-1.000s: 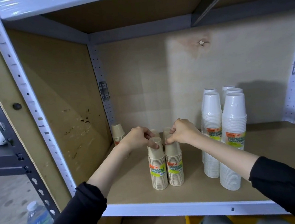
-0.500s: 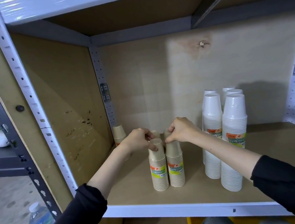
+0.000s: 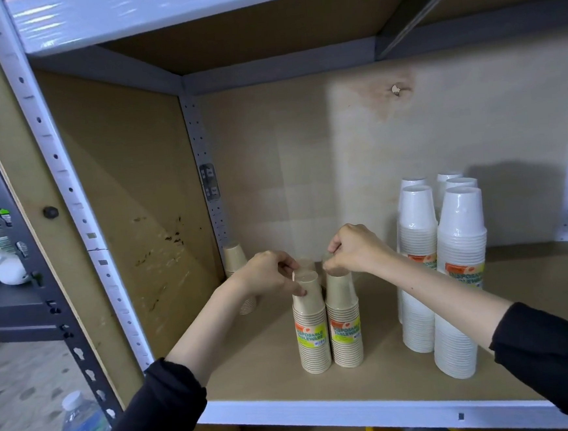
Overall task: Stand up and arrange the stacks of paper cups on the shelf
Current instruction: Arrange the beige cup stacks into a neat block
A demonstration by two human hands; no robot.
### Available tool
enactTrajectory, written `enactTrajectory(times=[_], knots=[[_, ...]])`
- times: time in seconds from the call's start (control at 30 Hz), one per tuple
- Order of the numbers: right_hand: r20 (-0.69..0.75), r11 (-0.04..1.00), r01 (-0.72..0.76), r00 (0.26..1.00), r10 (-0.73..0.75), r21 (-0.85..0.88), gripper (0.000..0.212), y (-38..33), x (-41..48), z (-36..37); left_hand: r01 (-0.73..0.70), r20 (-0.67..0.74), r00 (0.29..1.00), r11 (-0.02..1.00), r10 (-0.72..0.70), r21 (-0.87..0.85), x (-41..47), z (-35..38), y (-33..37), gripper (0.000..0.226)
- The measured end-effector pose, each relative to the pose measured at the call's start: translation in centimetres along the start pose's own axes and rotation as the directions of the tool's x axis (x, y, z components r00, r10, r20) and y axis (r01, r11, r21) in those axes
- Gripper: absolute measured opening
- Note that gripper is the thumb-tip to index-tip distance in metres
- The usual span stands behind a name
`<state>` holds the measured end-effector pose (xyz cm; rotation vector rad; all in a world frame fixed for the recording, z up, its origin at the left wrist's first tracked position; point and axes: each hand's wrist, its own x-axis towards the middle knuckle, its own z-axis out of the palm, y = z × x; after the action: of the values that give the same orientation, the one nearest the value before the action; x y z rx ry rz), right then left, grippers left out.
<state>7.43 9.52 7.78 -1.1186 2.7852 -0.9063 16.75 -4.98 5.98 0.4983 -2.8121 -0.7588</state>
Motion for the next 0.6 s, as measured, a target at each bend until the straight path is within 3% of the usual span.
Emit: enactTrajectory(times=[0.13,0.3,0.47,0.6], knots=[[-0.011,0.999,0.026,1.0,-0.025,0.046,0.036,-0.7,0.6,-0.5,0.042,-0.151,0.987,0.998,-0.049,-0.044,0.5,-2.3,-1.6,0.029],[-0.044,0.998,0.058,0.997,-0.056,0.033,0.036,-1.3,1.5,-0.3,0.195,-0.4,0.89,0.976,-0.219,-0.101,2.7,-3.7,-5.2,0.03],[-0.054,0.998,0.047,0.998,-0.046,0.029,0.034,-1.3,2.2,-0.1,0.324,-0.402,0.82,0.91,-0.407,-0.258,4.8,-3.1,-7.9,0.043],[-0.061,0.999,0.045,0.997,-0.043,0.026,0.031,-0.9,2.8,-0.5,0.378,-0.384,0.798,0.882,-0.464,-0.28,6.1,-2.1,-8.7,0.047]])
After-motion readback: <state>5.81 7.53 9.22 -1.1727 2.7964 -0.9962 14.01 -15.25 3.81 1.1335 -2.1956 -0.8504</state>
